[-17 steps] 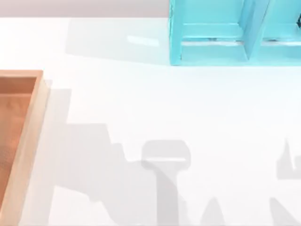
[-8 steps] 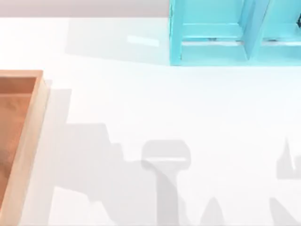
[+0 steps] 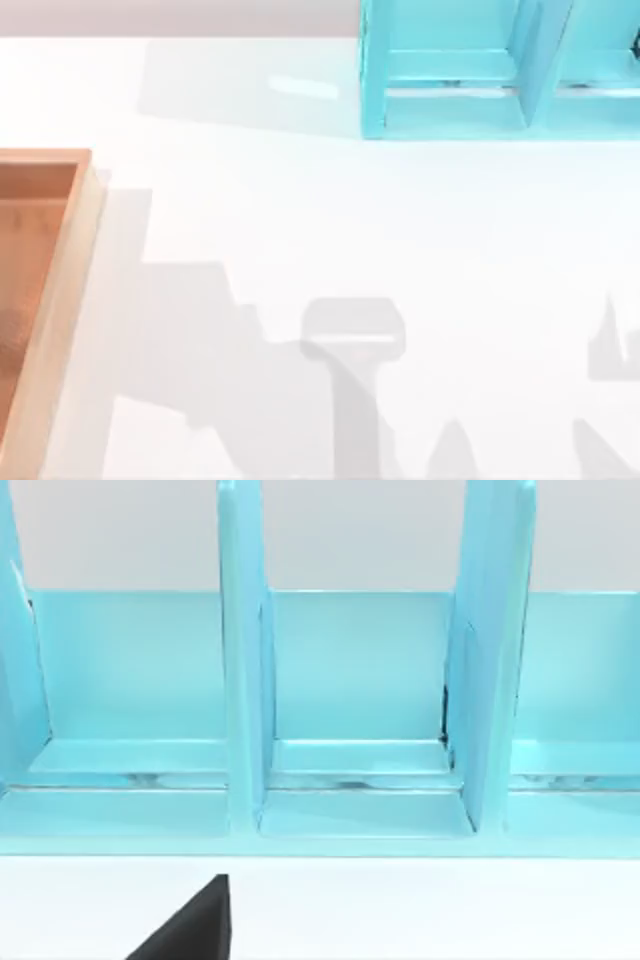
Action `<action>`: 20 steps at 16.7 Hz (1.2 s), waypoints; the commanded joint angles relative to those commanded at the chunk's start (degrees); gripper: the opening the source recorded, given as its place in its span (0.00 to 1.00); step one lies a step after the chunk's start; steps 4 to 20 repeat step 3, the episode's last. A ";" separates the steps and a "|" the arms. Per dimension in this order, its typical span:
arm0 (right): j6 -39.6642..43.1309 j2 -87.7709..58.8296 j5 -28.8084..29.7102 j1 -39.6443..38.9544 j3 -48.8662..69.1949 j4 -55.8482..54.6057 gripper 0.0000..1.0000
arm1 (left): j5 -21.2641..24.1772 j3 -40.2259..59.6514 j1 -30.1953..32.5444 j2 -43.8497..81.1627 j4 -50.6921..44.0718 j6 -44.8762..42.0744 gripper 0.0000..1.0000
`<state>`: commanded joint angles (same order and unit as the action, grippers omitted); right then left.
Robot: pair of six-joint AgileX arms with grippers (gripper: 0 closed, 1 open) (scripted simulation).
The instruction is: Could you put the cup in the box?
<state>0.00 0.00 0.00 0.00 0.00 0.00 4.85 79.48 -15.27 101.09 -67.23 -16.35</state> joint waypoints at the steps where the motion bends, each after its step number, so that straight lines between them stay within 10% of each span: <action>1: 0.00 0.00 0.00 0.00 0.00 0.00 1.00 | 0.00 0.00 0.00 0.00 0.00 0.00 1.00; 20: 0.00 0.00 0.00 0.00 0.00 0.00 1.00 | 0.00 0.00 0.00 0.00 0.00 0.00 1.00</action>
